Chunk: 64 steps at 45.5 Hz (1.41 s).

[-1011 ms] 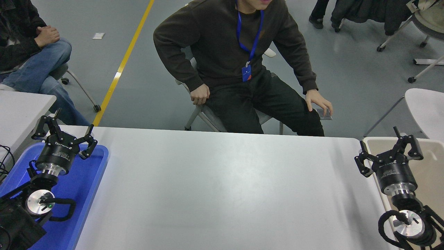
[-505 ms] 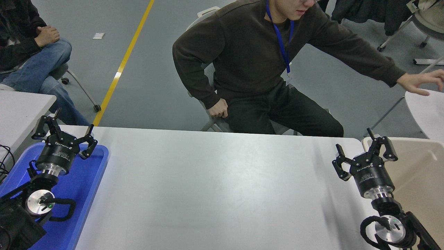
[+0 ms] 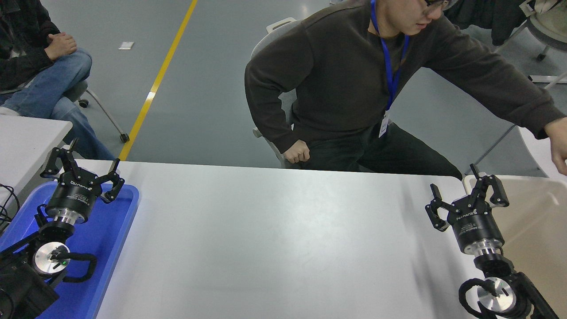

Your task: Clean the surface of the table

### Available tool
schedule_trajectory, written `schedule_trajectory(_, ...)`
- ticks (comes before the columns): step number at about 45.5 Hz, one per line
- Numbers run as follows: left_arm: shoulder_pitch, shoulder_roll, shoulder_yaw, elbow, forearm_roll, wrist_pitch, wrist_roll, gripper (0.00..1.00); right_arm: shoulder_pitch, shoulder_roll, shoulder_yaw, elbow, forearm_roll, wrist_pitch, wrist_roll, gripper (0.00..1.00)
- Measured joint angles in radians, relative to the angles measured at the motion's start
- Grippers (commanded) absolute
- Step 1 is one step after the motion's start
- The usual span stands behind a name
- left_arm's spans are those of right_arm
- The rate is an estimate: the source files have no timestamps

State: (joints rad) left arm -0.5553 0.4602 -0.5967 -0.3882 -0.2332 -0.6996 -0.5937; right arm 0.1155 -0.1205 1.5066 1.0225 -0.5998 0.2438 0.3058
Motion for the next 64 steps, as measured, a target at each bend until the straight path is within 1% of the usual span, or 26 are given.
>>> schedule_trajectory(20,0.0,0.0,0.0,0.0,0.0,0.0,0.0,1.0,-0.006,0.003,0.002,0.003,-0.021,-0.042,0.017,0.99)
schedule_trajectory(64,0.0,0.0,0.0,0.0,0.0,0.0,0.0,1.0,-0.016,-0.003,-0.001,0.004,-0.011,-0.045,0.021,0.99)
